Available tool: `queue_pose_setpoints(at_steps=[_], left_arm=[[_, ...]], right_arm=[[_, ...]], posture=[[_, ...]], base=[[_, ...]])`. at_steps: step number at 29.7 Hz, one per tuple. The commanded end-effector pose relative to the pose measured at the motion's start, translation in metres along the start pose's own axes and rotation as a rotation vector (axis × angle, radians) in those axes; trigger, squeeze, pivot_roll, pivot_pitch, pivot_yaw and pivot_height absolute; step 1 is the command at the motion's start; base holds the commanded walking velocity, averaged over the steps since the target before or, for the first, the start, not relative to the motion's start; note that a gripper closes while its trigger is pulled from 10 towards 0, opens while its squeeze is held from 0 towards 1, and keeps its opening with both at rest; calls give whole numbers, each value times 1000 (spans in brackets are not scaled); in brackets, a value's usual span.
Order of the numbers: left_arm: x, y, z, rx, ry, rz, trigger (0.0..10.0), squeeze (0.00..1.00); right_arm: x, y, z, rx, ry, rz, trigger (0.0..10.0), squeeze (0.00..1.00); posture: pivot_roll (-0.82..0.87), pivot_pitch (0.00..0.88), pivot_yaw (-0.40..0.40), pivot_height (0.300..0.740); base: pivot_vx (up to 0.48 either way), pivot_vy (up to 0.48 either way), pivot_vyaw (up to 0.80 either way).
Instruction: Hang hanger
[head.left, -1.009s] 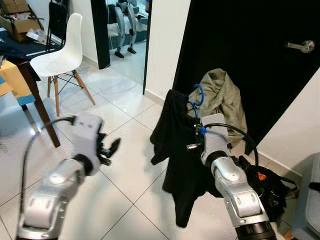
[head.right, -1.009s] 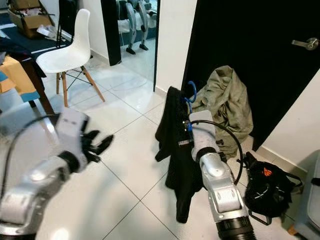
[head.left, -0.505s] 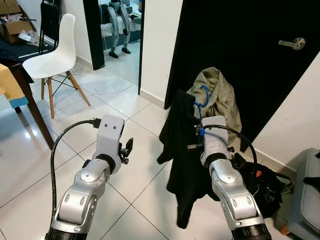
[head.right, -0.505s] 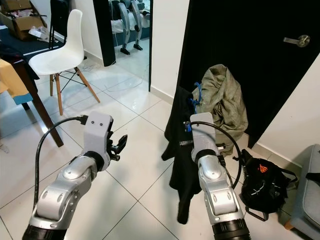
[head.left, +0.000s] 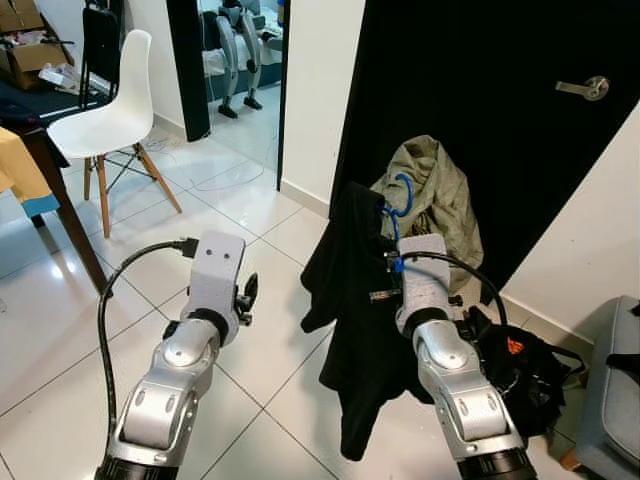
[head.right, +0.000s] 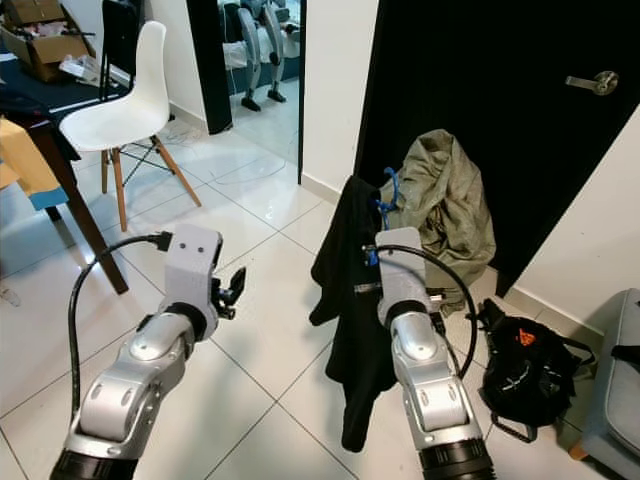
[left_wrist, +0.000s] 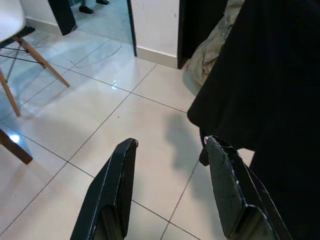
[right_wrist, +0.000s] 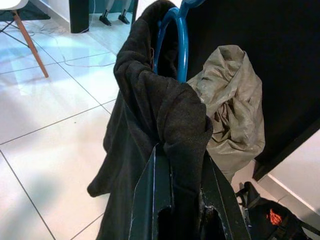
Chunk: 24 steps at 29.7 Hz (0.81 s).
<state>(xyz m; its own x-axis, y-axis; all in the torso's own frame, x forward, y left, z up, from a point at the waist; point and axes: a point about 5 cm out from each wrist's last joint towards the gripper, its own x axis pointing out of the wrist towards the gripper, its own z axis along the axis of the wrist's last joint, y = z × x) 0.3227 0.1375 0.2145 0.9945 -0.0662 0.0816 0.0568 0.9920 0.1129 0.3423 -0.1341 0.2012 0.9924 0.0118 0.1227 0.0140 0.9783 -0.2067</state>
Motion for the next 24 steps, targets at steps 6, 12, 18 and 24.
queue_pose_setpoints(at_steps=[6,12,18,24], left_arm=[[1,-2,-2,3,-3,12,10000,0],[2,-3,-1,15,-11,25,10000,0],[2,-2,-1,17,-17,33,10000,0],[2,-2,0,18,-25,35,10000,0]], right_arm=[[1,1,9,3,-59,4,10000,0],[0,2,9,4,-63,13,10000,0],[-1,3,10,5,-81,17,10000,0],[-1,4,11,5,-82,21,10000,0]], posture=[[-36,183,-59,740],[-34,182,-58,740],[-32,186,-56,740],[-33,191,-57,740]], base=[[0,0,0],[0,0,0],[0,0,0],[370,0,0]])
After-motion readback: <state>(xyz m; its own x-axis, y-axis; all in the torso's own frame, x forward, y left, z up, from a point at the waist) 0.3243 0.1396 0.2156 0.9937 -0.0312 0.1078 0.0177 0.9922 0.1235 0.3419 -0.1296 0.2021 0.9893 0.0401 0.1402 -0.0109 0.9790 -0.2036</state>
